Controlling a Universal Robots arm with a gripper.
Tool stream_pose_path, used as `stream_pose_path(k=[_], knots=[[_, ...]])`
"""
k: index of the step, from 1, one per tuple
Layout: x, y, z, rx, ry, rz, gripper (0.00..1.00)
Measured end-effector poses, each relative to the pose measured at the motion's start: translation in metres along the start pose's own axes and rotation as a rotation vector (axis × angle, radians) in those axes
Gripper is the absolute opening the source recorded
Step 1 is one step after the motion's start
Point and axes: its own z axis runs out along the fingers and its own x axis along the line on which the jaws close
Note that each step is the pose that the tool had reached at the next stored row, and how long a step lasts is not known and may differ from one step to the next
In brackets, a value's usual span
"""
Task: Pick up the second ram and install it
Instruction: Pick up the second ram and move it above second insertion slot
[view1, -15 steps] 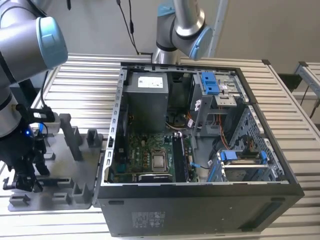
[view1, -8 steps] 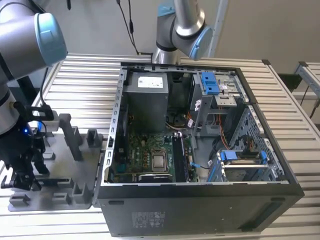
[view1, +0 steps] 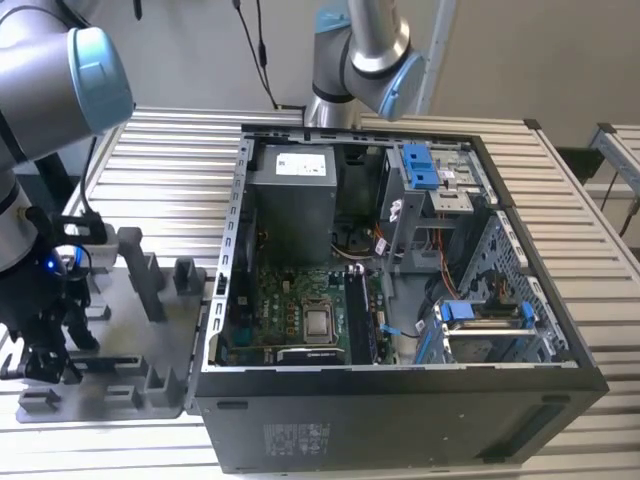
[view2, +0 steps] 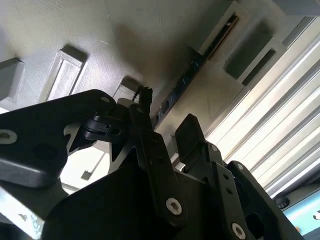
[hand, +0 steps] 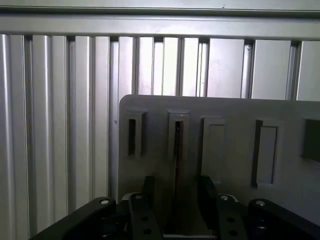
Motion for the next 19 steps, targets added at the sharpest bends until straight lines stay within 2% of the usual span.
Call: stream_pose_path(k=[7, 9, 11, 12, 17, 18, 19], knots=[[0.0, 0.0, 0.0, 0.0009, 0.0001, 0.0, 0.46], [0.0, 0.0, 0.0, 0.0012, 0.0, 0.0, 0.33], [0.0, 0.0, 0.0, 0.0014, 0.0001, 0.0, 0.33], [0.0, 0.0, 0.0, 0.0015, 0.0001, 0.0, 0.27], [0.0, 0.0, 0.0, 0.0022, 0.0001, 0.0, 0.24], [0.0, 0.0, 0.0, 0.0023, 0.0001, 0.0, 0.17], [0.0, 0.0, 0.0, 0.0024, 0.0001, 0.0, 0.17]])
